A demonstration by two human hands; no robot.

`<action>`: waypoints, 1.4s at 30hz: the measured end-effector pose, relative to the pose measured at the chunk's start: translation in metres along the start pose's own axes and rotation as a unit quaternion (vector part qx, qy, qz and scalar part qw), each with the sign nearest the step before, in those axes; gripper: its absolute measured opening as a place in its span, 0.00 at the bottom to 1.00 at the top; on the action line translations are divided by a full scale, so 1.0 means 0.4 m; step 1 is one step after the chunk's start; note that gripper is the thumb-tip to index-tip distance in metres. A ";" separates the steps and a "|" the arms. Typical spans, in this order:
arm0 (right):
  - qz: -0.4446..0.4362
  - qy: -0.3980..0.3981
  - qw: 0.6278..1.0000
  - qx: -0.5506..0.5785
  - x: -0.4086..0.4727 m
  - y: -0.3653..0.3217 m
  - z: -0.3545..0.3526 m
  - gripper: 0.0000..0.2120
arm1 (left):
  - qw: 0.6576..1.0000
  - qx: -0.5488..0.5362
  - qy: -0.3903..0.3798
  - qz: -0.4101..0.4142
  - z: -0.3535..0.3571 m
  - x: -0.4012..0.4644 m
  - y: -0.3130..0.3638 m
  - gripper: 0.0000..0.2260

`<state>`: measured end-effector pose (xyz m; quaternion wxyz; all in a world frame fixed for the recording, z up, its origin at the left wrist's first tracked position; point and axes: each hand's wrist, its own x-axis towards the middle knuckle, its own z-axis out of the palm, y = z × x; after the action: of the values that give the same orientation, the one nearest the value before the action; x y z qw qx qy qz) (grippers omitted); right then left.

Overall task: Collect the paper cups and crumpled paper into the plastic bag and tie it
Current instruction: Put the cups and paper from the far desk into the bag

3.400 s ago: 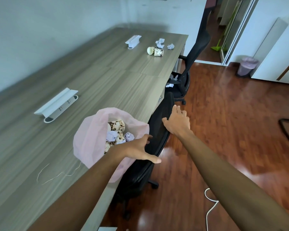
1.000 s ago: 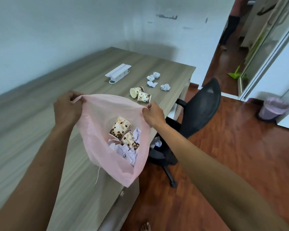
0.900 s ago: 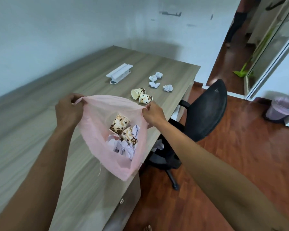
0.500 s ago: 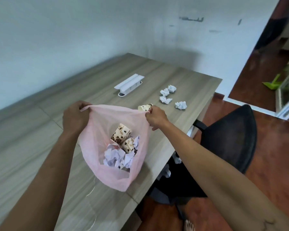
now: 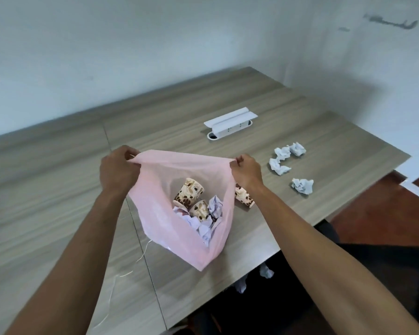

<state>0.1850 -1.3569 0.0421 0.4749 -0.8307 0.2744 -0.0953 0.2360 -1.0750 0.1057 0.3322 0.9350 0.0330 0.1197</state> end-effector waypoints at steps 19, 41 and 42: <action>0.111 -0.099 0.976 -0.158 0.043 0.301 0.024 0.30 | 0.980 -0.068 -0.148 0.117 0.136 0.040 0.014 0.32; 0.221 0.111 0.968 0.053 0.040 0.346 0.062 0.24 | 0.970 0.080 -0.231 -0.012 0.002 0.128 -0.040 0.23; 0.222 0.123 0.963 0.089 0.049 0.336 0.048 0.25 | 0.967 0.107 -0.230 0.012 0.007 0.130 -0.034 0.30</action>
<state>0.1603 -1.4071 -0.0833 0.5188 -0.6854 0.4982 -0.1129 0.2872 -1.0588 0.1054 0.2276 0.9678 -0.0432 -0.0988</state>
